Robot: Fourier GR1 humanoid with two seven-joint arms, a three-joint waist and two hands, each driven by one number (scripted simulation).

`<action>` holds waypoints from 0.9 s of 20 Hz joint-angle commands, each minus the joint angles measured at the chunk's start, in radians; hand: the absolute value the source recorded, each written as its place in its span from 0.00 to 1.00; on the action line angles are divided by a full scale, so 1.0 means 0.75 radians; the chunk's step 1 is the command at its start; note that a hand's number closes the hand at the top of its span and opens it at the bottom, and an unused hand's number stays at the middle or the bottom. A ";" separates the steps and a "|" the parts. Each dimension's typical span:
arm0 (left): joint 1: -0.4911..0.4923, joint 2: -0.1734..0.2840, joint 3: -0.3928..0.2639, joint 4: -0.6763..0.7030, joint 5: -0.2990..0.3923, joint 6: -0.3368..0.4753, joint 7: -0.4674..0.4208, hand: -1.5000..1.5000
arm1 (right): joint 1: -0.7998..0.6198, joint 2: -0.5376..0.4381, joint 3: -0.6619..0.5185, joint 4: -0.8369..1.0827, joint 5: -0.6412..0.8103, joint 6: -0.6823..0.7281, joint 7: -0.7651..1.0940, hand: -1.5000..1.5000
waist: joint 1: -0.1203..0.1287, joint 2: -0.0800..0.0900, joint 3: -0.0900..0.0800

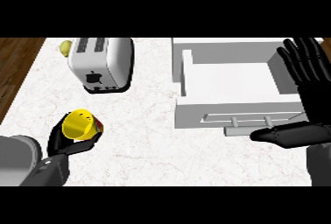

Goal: Pick up the cup, place it into the drawer and close the drawer

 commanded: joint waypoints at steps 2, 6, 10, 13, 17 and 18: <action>-0.007 0.002 0.021 -0.052 -0.019 0.219 -0.227 1.00 | 0.023 -0.016 -0.020 0.077 0.018 0.031 -0.090 0.00 | 0.000 0.005 0.001; 0.011 -0.134 0.050 -0.035 -0.001 0.338 -0.303 1.00 | 0.012 -0.004 -0.015 0.017 -0.004 0.009 -0.020 0.00 | 0.004 -0.005 0.003; -0.030 -0.186 0.086 -0.096 0.057 0.214 -0.313 1.00 | 0.034 -0.021 -0.047 -0.029 -0.053 0.024 0.015 0.00 | 0.009 -0.013 0.004; -0.097 -0.165 0.049 -0.126 0.048 0.032 -0.272 1.00 | -0.004 -0.014 -0.026 0.022 -0.006 0.010 -0.017 0.00 | 0.010 -0.008 0.003; -0.157 -0.185 -0.041 -0.243 0.011 0.006 -0.148 1.00 | 0.115 0.003 -0.020 -0.045 -0.009 0.020 -0.026 0.00 | 0.024 -0.023 0.007; -0.255 -0.230 -0.054 -0.270 0.017 0.056 -0.041 1.00 | 0.068 -0.015 -0.031 0.006 -0.004 0.032 -0.055 0.00 | 0.030 -0.024 0.008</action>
